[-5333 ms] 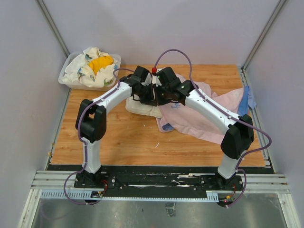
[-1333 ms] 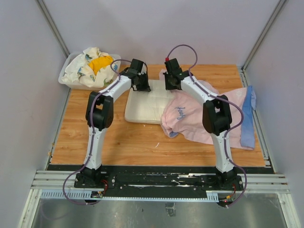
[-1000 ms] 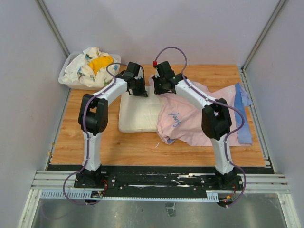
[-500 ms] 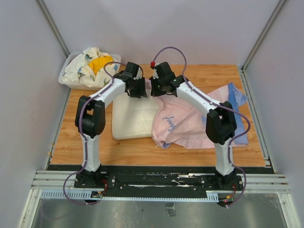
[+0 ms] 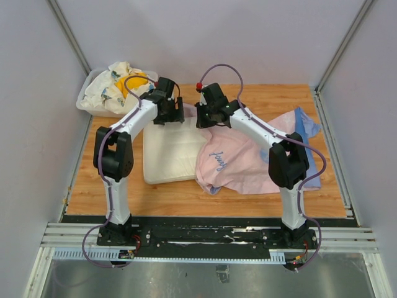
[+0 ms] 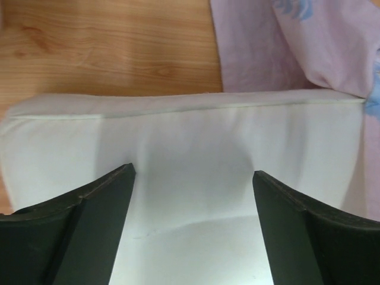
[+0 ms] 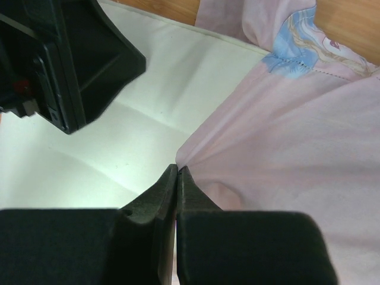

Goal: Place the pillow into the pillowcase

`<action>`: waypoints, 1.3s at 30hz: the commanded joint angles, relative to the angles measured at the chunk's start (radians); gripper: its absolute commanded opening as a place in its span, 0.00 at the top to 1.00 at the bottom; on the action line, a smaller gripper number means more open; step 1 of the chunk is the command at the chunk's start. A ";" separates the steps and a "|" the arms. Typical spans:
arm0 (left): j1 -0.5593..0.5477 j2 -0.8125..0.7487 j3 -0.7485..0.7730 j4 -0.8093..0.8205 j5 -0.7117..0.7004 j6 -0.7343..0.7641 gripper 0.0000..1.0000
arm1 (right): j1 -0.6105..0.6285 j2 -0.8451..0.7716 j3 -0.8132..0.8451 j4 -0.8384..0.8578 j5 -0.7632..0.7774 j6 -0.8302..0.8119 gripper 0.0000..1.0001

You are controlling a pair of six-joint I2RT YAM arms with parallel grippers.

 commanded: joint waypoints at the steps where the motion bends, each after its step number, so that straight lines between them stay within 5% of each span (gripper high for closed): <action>1: 0.024 -0.026 0.026 -0.074 -0.101 -0.001 0.08 | 0.015 -0.036 -0.023 0.012 -0.015 0.006 0.99; 7: 0.046 -0.108 -0.045 -0.073 -0.165 -0.022 0.04 | 0.015 -0.037 -0.034 0.015 -0.019 0.006 0.99; 17: 0.120 -0.047 -0.176 0.060 0.101 -0.048 0.02 | 0.014 -0.033 -0.035 0.028 -0.029 0.006 0.99; 24: 0.096 0.027 -0.241 0.085 0.060 -0.014 0.04 | 0.013 -0.026 -0.029 0.021 -0.019 0.010 0.99; 28: 0.088 0.092 -0.249 0.088 0.062 -0.012 0.28 | 0.013 -0.018 -0.022 0.014 -0.018 0.012 0.99; 34: 0.072 0.112 -0.239 0.094 0.066 -0.011 0.94 | 0.013 -0.016 -0.019 0.002 -0.006 0.007 0.99; 39: 0.072 0.079 -0.218 0.079 0.102 -0.011 1.00 | 0.014 -0.012 -0.014 -0.005 -0.005 0.006 0.99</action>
